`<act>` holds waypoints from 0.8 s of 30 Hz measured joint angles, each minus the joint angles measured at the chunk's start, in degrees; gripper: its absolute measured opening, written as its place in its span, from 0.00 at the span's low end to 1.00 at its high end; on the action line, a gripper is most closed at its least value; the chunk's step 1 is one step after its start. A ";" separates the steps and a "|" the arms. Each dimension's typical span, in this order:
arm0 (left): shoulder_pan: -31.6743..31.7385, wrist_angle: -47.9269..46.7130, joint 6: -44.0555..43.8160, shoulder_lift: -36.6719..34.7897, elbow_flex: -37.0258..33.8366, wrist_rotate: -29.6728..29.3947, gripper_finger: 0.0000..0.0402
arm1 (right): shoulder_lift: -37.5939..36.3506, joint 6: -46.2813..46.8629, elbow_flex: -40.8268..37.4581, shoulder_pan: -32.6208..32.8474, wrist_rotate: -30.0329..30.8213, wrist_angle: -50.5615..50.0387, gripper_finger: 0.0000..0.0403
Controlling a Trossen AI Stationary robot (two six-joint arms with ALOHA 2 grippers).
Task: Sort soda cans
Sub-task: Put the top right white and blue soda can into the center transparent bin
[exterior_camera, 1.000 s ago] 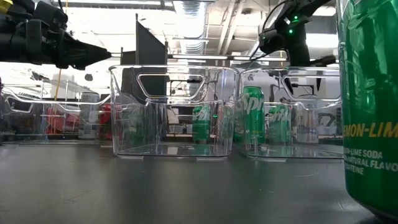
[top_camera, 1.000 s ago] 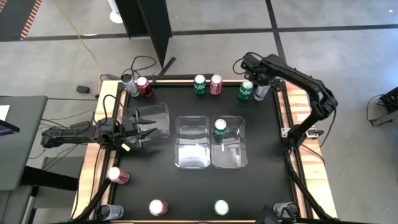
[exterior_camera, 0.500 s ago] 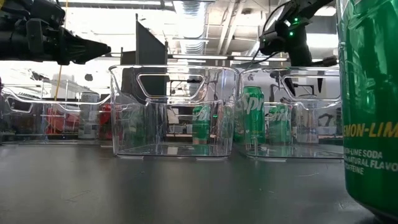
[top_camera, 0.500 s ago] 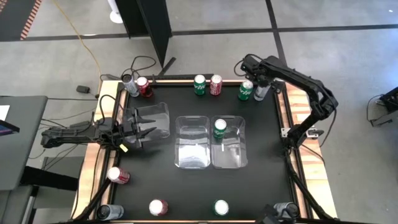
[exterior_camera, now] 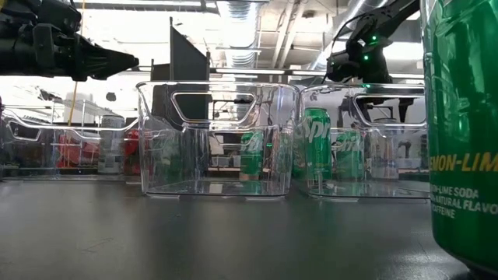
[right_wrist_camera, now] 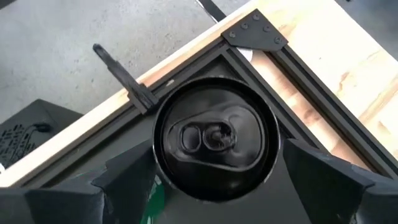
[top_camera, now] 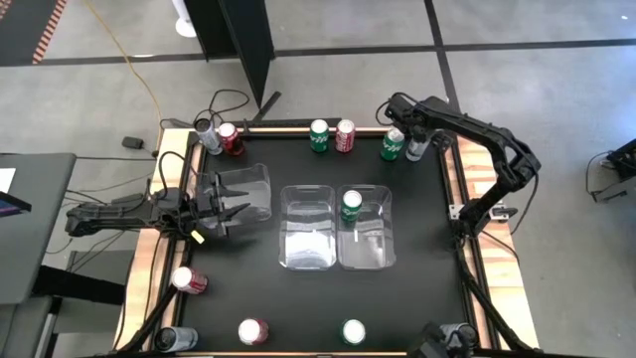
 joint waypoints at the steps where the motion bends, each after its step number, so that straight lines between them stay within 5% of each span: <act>1: 0.00 0.00 0.02 0.00 0.00 0.00 0.33 | 0.00 -0.04 0.00 -0.11 0.06 0.14 0.90; 24: 0.02 -0.39 -0.09 0.00 0.00 -0.02 0.33 | 0.01 -2.60 -6.92 -1.92 -0.09 9.85 0.90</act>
